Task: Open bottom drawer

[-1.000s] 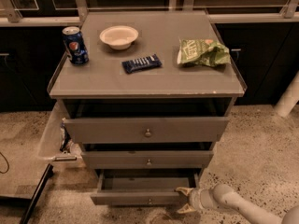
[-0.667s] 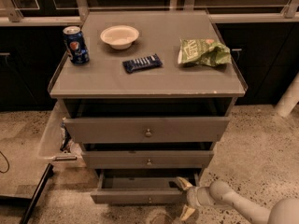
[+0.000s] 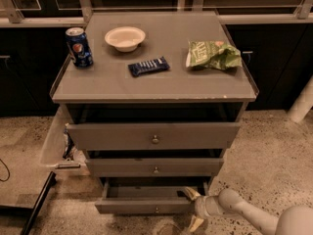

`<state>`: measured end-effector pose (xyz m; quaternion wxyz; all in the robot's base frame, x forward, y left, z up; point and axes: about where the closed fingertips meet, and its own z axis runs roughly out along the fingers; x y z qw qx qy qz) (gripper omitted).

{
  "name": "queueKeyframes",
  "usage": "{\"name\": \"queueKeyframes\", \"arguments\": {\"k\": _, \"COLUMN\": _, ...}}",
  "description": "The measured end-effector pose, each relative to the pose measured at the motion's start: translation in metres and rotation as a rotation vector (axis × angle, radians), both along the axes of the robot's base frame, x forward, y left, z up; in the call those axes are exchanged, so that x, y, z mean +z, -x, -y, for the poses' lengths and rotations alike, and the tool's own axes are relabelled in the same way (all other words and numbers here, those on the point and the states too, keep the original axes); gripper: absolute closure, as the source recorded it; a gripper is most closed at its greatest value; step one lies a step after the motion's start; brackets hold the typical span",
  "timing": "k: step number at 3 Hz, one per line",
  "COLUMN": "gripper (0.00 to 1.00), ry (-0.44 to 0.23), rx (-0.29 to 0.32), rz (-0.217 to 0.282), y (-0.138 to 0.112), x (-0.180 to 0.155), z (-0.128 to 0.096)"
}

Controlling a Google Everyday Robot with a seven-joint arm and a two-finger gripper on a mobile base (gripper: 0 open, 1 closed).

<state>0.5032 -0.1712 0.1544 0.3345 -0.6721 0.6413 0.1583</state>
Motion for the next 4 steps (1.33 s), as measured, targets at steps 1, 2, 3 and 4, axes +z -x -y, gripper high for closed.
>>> {"name": "queueKeyframes", "arguments": {"k": 1, "gripper": 0.18, "ry": 0.000, "rx": 0.000, "rz": 0.000, "y": 0.000, "x": 0.000, "z": 0.000}}
{"name": "queueKeyframes", "arguments": {"k": 2, "gripper": 0.42, "ry": 0.000, "rx": 0.000, "rz": 0.000, "y": 0.000, "x": 0.000, "z": 0.000}}
{"name": "queueKeyframes", "arguments": {"k": 3, "gripper": 0.65, "ry": -0.002, "rx": 0.004, "rz": 0.006, "y": 0.015, "x": 0.001, "z": 0.003}}
{"name": "queueKeyframes", "arguments": {"k": 4, "gripper": 0.88, "ry": 0.002, "rx": 0.008, "rz": 0.029, "y": 0.029, "x": 0.008, "z": 0.010}}
